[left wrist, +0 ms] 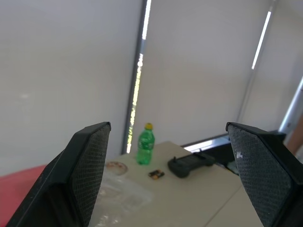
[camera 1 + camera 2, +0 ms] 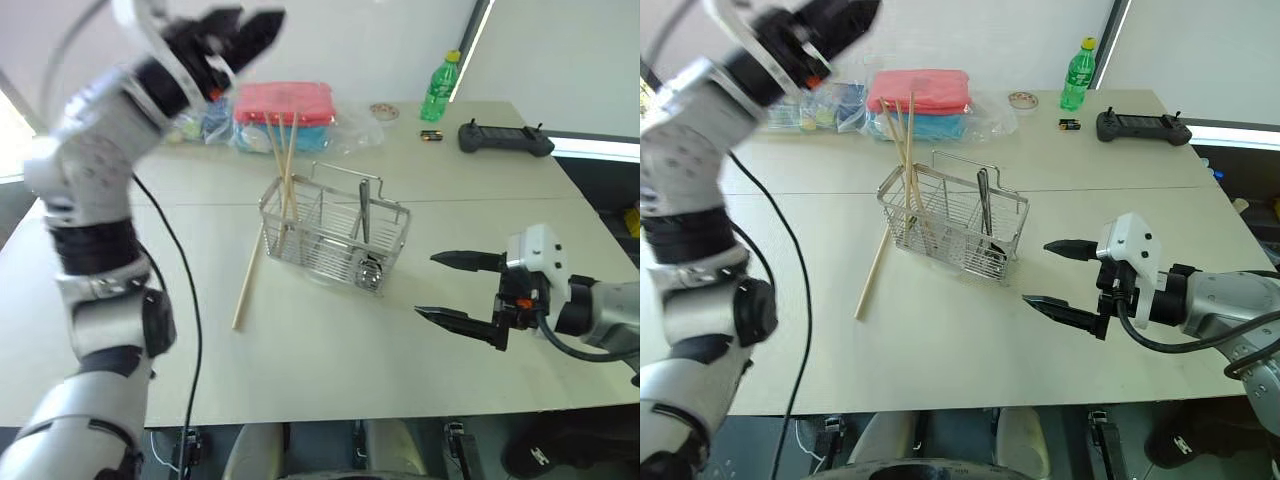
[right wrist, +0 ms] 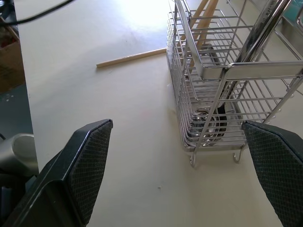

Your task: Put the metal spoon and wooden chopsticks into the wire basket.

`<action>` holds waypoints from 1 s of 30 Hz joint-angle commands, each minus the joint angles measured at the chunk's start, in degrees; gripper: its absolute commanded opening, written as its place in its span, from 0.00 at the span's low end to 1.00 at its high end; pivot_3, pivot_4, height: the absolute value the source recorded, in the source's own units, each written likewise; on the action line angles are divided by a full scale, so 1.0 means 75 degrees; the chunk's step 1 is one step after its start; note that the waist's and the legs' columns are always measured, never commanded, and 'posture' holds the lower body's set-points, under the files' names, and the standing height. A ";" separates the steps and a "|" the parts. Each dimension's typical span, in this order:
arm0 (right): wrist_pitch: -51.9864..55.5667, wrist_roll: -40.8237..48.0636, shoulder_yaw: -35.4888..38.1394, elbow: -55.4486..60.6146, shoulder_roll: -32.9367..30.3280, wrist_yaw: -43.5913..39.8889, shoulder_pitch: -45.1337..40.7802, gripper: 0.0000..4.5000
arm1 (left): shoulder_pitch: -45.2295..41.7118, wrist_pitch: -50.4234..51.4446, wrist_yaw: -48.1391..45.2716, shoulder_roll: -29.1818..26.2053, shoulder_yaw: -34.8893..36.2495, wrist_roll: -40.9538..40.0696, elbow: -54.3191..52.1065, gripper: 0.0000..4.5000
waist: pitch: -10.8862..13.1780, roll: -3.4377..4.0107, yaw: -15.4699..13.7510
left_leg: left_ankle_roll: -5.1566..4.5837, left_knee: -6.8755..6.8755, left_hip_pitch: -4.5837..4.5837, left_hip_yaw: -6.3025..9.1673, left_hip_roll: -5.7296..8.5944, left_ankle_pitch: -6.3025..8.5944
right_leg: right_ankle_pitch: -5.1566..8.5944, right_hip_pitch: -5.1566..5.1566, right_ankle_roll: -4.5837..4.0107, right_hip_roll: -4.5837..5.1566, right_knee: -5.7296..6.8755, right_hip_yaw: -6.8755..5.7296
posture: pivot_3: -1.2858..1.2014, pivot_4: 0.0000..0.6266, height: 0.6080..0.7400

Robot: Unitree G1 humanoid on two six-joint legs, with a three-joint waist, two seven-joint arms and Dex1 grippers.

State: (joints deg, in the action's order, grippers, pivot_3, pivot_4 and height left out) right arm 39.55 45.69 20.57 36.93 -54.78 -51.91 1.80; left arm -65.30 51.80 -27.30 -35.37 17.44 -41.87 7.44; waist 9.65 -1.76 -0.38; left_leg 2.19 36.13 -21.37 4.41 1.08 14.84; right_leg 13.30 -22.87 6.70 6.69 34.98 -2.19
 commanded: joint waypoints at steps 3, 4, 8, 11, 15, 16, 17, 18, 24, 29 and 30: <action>-0.0156 -0.0039 0.0014 0.0226 0.0122 0.0102 0.0075 1.00 | 0.0190 0.1104 -0.0192 -0.1280 -0.0745 0.0922 0.1192 0.91 | 0.0002 0.0006 -0.0033 | 0.0000 0.0002 0.0002 0.0001 0.0000 0.0000 | 0.0001 -0.0001 0.0000 0.0000 0.0007 -0.0001 | 0.52 0.24 0.63; -0.0149 -0.0036 0.0004 0.0243 0.0145 0.0125 0.0090 1.00 | 0.0310 0.1422 -0.0054 -0.1400 -0.1032 0.1178 0.1338 0.91 | 0.0003 0.0003 -0.0055 | 0.0000 0.0006 0.0000 0.0002 0.0000 0.0000 | 0.0001 0.0000 0.0000 0.0000 0.0007 -0.0001 | 0.52 0.24 0.63; -0.0107 0.0008 -0.0038 0.0286 0.0204 0.0218 0.0091 1.00 | 0.0799 0.2594 0.0148 -0.1400 -0.1965 0.1662 0.1153 0.91 | 0.0010 -0.0011 -0.0073 | 0.0001 0.0016 -0.0007 0.0017 0.0009 0.0000 | 0.0008 0.0012 -0.0012 0.0007 0.0000 -0.0001 | 0.52 0.24 0.63; -0.0106 -0.0006 -0.0113 0.0293 0.0249 0.0274 0.0062 1.00 | 0.0904 0.3362 0.0431 -0.0911 -0.2247 0.1812 0.1084 0.91 | 0.0023 -0.0030 -0.0069 | 0.0002 0.0013 -0.0021 0.0023 0.0011 0.0000 | 0.0001 0.0002 -0.0008 0.0009 -0.0004 -0.0001 | 0.52 0.24 0.63; -0.0222 -0.0158 -0.0271 0.0375 0.0227 0.0223 0.0132 1.00 | 0.0886 0.3862 0.0494 -0.0196 -0.2613 0.1964 0.1179 0.91 | 0.0026 -0.0031 -0.0050 | 0.0002 0.0004 -0.0024 0.0031 0.0012 0.0000 | -0.0014 -0.0003 -0.0026 0.0010 -0.0006 -0.0009 | 0.52 0.24 0.63; -0.0235 -0.0172 -0.0290 0.0400 0.0222 0.0212 0.0151 1.00 | 0.0862 0.3955 0.0490 -0.0046 -0.2695 0.1990 0.1248 0.91 | 0.0026 -0.0031 -0.0044 | 0.0002 0.0001 -0.0024 0.0030 0.0013 0.0000 | -0.0013 -0.0004 -0.0025 0.0010 -0.0006 -0.0009 | 0.52 0.24 0.63; -0.0239 -0.0187 -0.0286 0.0419 0.0223 0.0222 0.0167 1.00 | 0.0883 0.3909 0.0457 0.0114 -0.2865 0.2053 0.1255 0.91 | 0.0026 -0.0030 -0.0039 | 0.0002 -0.0001 -0.0022 0.0030 0.0013 0.0000 | -0.0013 -0.0005 -0.0025 0.0010 -0.0006 -0.0009 | 0.52 0.24 0.63; -0.0236 -0.0196 -0.0290 0.0427 0.0229 0.0242 0.0163 1.00 | 0.0899 0.3855 0.0423 0.0205 -0.2973 0.2116 0.1258 0.91 | 0.0027 -0.0029 -0.0039 | 0.0002 -0.0001 -0.0020 0.0029 0.0012 0.0000 | -0.0013 -0.0005 -0.0025 0.0009 -0.0005 -0.0009 | 0.52 0.24 0.63; -0.0147 -0.0113 -0.0080 0.0579 0.0236 0.0372 0.0271 1.00 | 0.0914 0.3259 0.0512 0.0725 -0.3299 0.2675 0.1875 0.91 | 0.0027 -0.0028 -0.0050 | 0.0002 0.0003 -0.0015 0.0029 0.0011 0.0000 | 0.0002 -0.0002 0.0001 0.0009 -0.0001 -0.0009 | 0.52 0.24 0.63; -0.0121 -0.0046 0.0150 0.0709 0.0260 0.0464 0.0503 1.00 | 0.0599 0.2390 0.0511 0.1114 -0.3392 0.3223 0.2841 0.91 | 0.0028 -0.0032 -0.0064 | 0.0002 0.0007 -0.0021 0.0029 0.0012 0.0000 | 0.0000 -0.0001 -0.0001 0.0011 -0.0004 -0.0009 | 0.52 0.24 0.63; -0.0122 -0.0040 0.0160 0.0733 0.0269 0.0486 0.0533 1.00 | 0.0535 0.2194 0.0459 0.1179 -0.3417 0.3321 0.3015 0.91 | 0.0029 -0.0032 -0.0071 | 0.0002 0.0006 -0.0022 0.0029 0.0013 0.0000 | 0.0000 -0.0001 -0.0001 0.0013 -0.0005 -0.0009 | 0.52 0.24 0.63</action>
State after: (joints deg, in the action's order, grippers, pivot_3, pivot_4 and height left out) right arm 38.99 44.22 19.60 40.53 -52.95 -48.56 5.74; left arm -58.88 70.93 -23.42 -26.51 -8.22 -18.38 29.94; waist 9.86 -2.00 -0.92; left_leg 2.21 36.18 -21.55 4.63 1.20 14.84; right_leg 13.30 -22.88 6.69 6.80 34.93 -2.26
